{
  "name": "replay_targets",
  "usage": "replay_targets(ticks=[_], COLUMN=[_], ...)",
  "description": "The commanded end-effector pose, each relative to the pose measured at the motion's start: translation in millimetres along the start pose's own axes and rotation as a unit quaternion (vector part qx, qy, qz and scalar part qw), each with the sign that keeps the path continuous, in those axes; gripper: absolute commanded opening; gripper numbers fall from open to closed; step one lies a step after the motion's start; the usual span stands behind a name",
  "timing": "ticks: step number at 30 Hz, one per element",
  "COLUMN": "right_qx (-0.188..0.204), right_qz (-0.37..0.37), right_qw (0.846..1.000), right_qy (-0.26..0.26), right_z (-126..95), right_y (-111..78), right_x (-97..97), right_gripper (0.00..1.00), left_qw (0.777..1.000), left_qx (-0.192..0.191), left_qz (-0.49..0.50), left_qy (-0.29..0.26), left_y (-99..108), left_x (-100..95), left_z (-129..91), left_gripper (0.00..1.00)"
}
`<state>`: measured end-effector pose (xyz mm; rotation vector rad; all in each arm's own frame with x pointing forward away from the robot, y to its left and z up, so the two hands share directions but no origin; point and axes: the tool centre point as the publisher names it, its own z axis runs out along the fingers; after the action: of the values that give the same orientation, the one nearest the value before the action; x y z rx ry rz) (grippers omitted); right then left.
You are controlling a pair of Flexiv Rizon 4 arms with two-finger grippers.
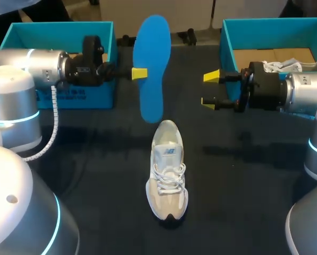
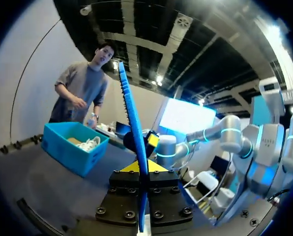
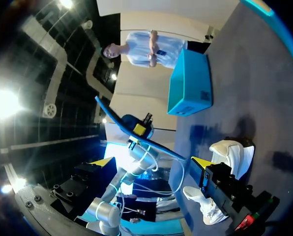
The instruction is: Take the shoe out of the shoebox, open the shoe tongue, remove and reinsert the insole, then place the shoe into the shoebox
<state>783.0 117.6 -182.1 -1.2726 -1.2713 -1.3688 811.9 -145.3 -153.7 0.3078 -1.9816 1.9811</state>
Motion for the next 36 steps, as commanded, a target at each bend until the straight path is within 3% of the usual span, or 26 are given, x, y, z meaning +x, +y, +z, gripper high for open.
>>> replay_targets(ticks=[1,7,14,19,20,22,36], right_qx=[0.0,0.0,0.0,0.0,0.0,0.0,0.0], right_qz=[0.0,0.0,0.0,0.0,0.0,0.0,0.0], right_qw=[1.0,1.0,1.0,1.0,1.0,1.0,1.0], right_qy=[-0.001,-0.001,-0.001,-0.001,-0.001,-0.001,-0.001], right_z=[2.1,2.1,2.1,2.1,2.1,2.1,2.1], right_y=[0.6,0.6,0.6,0.6,0.6,0.6,0.6], right_x=[-0.3,-0.3,-0.3,-0.3,-0.3,-0.3,-0.3], right_gripper=[1.0,1.0,1.0,1.0,1.0,1.0,1.0], left_qw=[0.974,0.974,0.94,0.935,0.94,0.938,0.938], left_qx=[-0.029,-0.029,-0.027,-0.004,0.012,0.02,0.02], left_qz=[0.21,0.21,0.333,0.351,0.341,0.346,0.346], left_qy=[-0.075,-0.075,-0.072,-0.054,-0.016,0.011,0.011], left_y=[-1.4,-1.4,0.1,1.4,0.4,-1.8,-1.8], left_x=[13.8,13.8,20.8,9.7,6.2,3.0,3.0], left_z=[-1.6,-1.6,6.8,4.7,4.6,6.0,6.0], left_gripper=[0.0,0.0,0.0,0.0,0.0,0.0,0.0])
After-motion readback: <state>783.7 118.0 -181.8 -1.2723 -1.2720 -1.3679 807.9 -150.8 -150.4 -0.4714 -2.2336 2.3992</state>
